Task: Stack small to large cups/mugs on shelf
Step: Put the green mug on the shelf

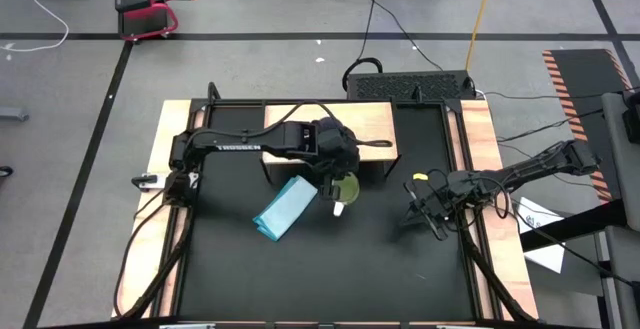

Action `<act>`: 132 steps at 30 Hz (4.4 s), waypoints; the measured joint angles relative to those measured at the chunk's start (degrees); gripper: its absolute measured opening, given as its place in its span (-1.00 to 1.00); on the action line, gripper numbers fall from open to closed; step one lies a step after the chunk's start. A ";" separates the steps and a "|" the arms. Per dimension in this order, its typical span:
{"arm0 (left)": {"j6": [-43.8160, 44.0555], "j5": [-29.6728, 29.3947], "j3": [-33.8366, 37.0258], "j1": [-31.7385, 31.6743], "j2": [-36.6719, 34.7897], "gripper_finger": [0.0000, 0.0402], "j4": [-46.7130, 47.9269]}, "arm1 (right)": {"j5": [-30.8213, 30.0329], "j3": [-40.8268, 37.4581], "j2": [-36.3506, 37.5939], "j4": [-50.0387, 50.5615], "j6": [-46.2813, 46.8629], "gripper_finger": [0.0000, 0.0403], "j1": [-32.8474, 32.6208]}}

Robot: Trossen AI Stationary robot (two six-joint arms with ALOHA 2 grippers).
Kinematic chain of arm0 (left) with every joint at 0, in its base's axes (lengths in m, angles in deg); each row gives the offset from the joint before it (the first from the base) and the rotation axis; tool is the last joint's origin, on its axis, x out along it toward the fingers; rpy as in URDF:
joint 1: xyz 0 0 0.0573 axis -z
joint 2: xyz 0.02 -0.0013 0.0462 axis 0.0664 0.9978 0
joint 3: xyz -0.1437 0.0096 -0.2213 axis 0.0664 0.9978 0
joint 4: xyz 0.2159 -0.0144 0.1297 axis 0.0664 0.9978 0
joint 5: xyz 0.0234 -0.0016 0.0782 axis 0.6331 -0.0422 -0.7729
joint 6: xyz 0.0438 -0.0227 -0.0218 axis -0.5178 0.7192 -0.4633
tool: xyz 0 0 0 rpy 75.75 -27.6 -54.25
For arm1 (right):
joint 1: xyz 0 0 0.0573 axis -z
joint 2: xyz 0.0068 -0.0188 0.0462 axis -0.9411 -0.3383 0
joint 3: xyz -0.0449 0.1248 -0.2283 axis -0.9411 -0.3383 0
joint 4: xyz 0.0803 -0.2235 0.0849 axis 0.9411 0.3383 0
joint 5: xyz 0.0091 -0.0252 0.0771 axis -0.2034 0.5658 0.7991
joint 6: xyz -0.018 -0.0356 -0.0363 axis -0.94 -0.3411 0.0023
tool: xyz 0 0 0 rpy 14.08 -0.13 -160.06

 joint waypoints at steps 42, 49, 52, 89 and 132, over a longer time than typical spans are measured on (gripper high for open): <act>5.58 2.04 0.17 9.57 10.82 -0.91 -2.99 | 0.00 -0.01 -0.74 0.84 0.50 -1.00 0.00; 5.91 2.19 0.13 10.33 10.99 -0.91 -2.64 | 0.00 0.01 -0.90 0.77 0.48 -1.00 0.00; 6.39 2.22 0.14 10.63 10.99 -0.91 -2.80 | 0.00 -0.01 -0.90 0.77 0.56 -1.00 0.01; 8.38 4.57 0.15 12.82 12.92 -0.91 -6.29 | 0.01 -0.01 -0.87 0.79 0.63 -1.00 0.01; 8.38 5.05 0.11 15.09 15.28 -0.91 -8.33 | 0.00 -0.01 -0.87 0.81 1.09 -1.00 0.01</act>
